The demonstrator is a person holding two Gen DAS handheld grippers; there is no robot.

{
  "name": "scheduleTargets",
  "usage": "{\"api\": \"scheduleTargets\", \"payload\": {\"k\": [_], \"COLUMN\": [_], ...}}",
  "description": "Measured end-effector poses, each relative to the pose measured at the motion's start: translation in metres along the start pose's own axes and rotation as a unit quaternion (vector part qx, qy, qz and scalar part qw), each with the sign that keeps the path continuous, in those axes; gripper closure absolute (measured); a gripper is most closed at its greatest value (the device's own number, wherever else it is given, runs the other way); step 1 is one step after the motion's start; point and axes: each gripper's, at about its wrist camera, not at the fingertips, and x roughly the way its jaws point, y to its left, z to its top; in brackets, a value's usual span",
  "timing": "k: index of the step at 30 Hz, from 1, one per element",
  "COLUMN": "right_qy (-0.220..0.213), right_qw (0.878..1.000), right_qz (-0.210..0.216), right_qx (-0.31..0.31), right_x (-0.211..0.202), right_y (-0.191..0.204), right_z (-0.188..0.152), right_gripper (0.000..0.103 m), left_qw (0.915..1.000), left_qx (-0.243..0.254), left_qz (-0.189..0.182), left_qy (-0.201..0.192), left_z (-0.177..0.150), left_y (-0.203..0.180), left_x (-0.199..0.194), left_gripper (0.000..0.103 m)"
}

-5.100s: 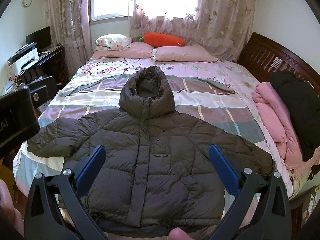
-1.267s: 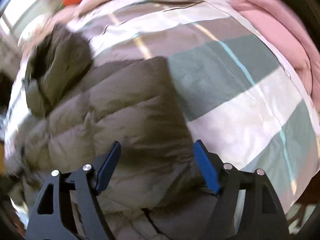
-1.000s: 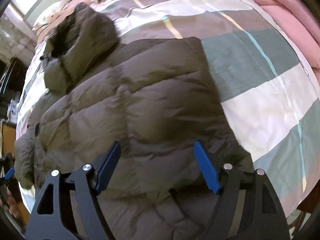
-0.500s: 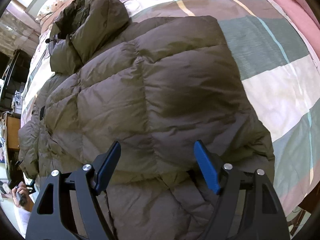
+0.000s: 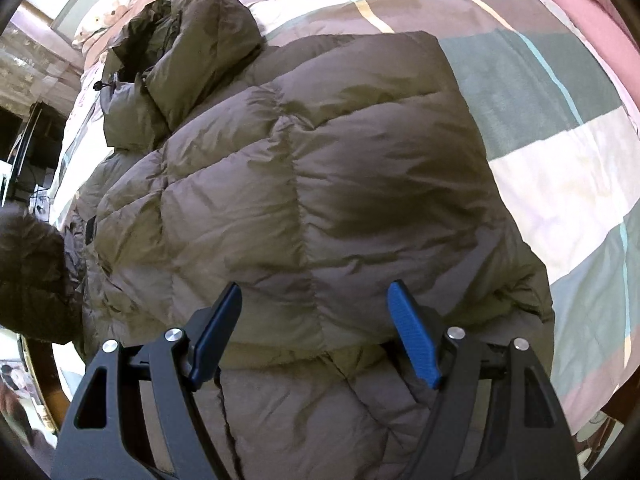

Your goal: Fold large clothes

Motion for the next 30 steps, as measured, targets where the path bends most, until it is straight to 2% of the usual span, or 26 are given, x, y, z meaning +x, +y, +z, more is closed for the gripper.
{"api": "scheduleTargets", "payload": {"k": [1, 2, 3, 4, 5, 6, 8, 11, 12, 14, 16, 18, 22, 23, 24, 26, 28, 30], "right_qy": [-0.001, -0.001, -0.003, -0.005, -0.007, -0.010, -0.024, -0.049, -0.054, -0.054, -0.034, -0.008, 0.049, 0.051, 0.045, 0.015, -0.031, -0.108], "right_qw": [1.000, 1.000, 1.000, 1.000, 1.000, 1.000, 0.999, 0.993, 0.991, 0.988, 0.989, 0.991, 0.991, 0.990, 0.991, 0.992, 0.989, 0.979], "right_qz": [0.000, -0.001, -0.002, -0.004, -0.002, 0.000, 0.013, 0.055, 0.070, 0.095, 0.113, 0.123, 0.123, 0.128, 0.120, 0.108, 0.112, 0.113], "right_qx": [-0.001, -0.002, 0.000, 0.005, 0.012, 0.019, 0.046, 0.089, 0.102, 0.111, 0.088, 0.055, -0.020, -0.030, -0.036, -0.070, -0.094, -0.130], "right_x": [0.000, 0.000, 0.000, -0.001, -0.003, -0.004, -0.012, -0.023, -0.025, -0.025, -0.017, -0.006, 0.026, 0.032, 0.033, 0.027, 0.010, -0.016], "right_y": [0.000, 0.000, -0.002, -0.005, -0.009, -0.013, -0.024, -0.038, -0.041, -0.040, -0.026, -0.008, 0.031, 0.039, 0.045, 0.065, 0.079, 0.099], "right_z": [0.000, 0.000, 0.001, 0.002, 0.003, 0.003, 0.004, 0.005, 0.004, 0.005, 0.004, 0.000, -0.011, -0.014, -0.015, -0.013, -0.008, -0.003], "right_gripper": [0.027, 0.027, 0.027, 0.027, 0.027, 0.027, 0.027, 0.025, 0.019, 0.016, 0.015, 0.014, 0.013, 0.030, 0.057, 0.079, 0.083, 0.084], "left_qw": [0.9968, 0.9917, 0.9840, 0.9767, 0.9711, 0.9682, 0.9706, 0.9826, 0.9861, 0.9884, 0.9856, 0.9777, 0.9630, 0.9601, 0.9572, 0.9539, 0.9533, 0.9528], "left_qx": [0.043, 0.069, 0.102, 0.137, 0.173, 0.196, 0.202, 0.146, 0.120, 0.077, 0.048, 0.020, -0.017, -0.024, -0.030, -0.036, -0.040, -0.047], "left_qz": [-0.027, -0.032, -0.029, -0.019, -0.003, 0.010, 0.026, 0.021, 0.030, 0.052, 0.081, 0.115, 0.156, 0.161, 0.167, 0.178, 0.185, 0.190], "left_qy": [0.062, 0.103, 0.143, 0.164, 0.165, 0.156, 0.128, 0.112, 0.111, 0.120, 0.140, 0.174, 0.219, 0.227, 0.235, 0.239, 0.236, 0.232], "left_z": [-0.018, -0.030, -0.046, -0.058, -0.065, -0.067, -0.063, -0.049, -0.047, -0.048, -0.063, -0.074, -0.085, -0.086, -0.089, -0.092, -0.091, -0.089], "left_y": [-0.037, -0.056, -0.075, -0.092, -0.104, -0.111, -0.110, -0.084, -0.072, -0.043, -0.020, 0.007, 0.048, 0.055, 0.062, 0.074, 0.079, 0.083], "left_x": [0.028, 0.044, 0.058, 0.068, 0.074, 0.074, 0.063, 0.055, 0.056, 0.061, 0.060, 0.070, 0.096, 0.098, 0.101, 0.104, 0.103, 0.103], "left_gripper": [0.085, 0.067, 0.055, 0.053, 0.047, 0.032, 0.016, 0.015, 0.014, 0.014, 0.014, 0.014, 0.014, 0.014, 0.014, 0.014, 0.013, 0.011]}}
